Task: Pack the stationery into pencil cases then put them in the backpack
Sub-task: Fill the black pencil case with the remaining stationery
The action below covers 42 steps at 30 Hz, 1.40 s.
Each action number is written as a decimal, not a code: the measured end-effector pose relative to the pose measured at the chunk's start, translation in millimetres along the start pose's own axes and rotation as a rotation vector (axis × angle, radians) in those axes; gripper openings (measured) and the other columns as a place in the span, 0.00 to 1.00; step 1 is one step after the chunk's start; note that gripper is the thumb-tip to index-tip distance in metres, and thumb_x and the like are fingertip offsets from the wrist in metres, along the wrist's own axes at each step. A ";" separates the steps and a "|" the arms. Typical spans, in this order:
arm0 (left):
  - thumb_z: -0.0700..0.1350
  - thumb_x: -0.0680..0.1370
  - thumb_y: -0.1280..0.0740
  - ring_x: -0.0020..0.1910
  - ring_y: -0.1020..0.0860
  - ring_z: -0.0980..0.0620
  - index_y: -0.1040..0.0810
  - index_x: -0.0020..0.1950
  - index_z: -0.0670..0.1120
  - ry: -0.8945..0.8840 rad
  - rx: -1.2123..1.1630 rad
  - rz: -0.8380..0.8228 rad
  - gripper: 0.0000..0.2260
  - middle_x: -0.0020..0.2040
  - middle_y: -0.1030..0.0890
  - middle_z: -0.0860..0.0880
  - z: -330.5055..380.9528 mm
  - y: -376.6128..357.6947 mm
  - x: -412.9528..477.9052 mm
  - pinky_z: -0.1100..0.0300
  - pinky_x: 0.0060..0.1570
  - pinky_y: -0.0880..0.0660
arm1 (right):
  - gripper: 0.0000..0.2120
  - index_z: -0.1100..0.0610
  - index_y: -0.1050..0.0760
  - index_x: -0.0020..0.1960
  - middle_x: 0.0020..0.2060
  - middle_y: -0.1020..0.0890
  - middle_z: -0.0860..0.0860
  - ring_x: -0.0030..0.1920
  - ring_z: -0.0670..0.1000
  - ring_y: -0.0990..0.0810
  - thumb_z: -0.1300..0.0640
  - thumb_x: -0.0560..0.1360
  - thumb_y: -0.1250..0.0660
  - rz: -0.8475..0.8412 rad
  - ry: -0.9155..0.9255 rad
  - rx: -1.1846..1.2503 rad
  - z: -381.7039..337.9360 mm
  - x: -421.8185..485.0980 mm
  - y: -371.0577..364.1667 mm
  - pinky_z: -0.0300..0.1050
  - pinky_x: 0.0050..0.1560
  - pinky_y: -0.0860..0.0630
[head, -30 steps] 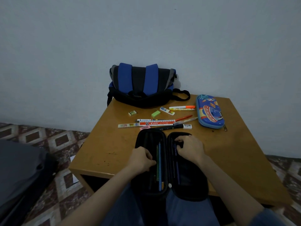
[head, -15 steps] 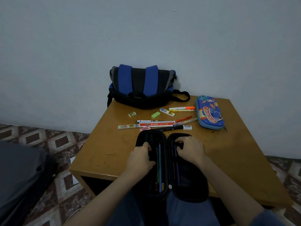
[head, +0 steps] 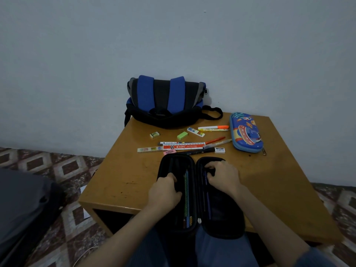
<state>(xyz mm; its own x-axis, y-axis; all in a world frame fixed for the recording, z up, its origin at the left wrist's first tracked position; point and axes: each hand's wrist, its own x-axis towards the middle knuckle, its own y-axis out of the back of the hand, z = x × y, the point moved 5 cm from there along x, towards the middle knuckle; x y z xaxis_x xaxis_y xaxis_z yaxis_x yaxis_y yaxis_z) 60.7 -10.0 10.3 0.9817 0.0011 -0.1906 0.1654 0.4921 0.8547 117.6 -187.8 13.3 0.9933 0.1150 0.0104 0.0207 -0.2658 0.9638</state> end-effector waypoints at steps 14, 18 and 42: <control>0.50 0.74 0.31 0.50 0.23 0.54 0.26 0.59 0.48 -0.191 0.041 0.184 0.15 0.53 0.22 0.52 1.9 13.5 10.5 0.62 0.44 0.25 | 0.17 0.48 0.27 0.65 0.56 0.20 0.48 0.61 0.48 0.27 0.54 0.76 0.40 0.017 0.019 0.000 0.7 -2.4 0.1 0.40 0.48 0.29; 0.49 0.76 0.33 0.48 0.22 0.52 0.22 0.54 0.47 -0.262 -0.003 0.269 0.09 0.51 0.20 0.50 11.4 26.0 25.0 0.55 0.48 0.24 | 0.15 0.48 0.24 0.61 0.53 0.18 0.47 0.55 0.48 0.22 0.55 0.77 0.41 -0.004 0.010 0.056 4.4 0.4 2.1 0.39 0.44 0.28; 0.47 0.78 0.37 0.57 0.26 0.45 0.25 0.62 0.42 -0.400 0.171 0.172 0.15 0.57 0.23 0.43 120.2 7.4 232.3 0.50 0.54 0.26 | 0.15 0.51 0.24 0.62 0.63 0.23 0.44 0.63 0.44 0.26 0.53 0.76 0.37 0.095 -0.104 0.213 109.0 54.2 4.7 0.37 0.60 0.30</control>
<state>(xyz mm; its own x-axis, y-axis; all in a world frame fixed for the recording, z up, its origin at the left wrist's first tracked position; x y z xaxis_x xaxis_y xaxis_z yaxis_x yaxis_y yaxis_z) 301.4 -110.7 30.3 0.9501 -0.2820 0.1332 -0.0226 0.3637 0.9313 183.9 -287.2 -10.6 0.9981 -0.0166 0.0598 -0.0606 -0.4674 0.8820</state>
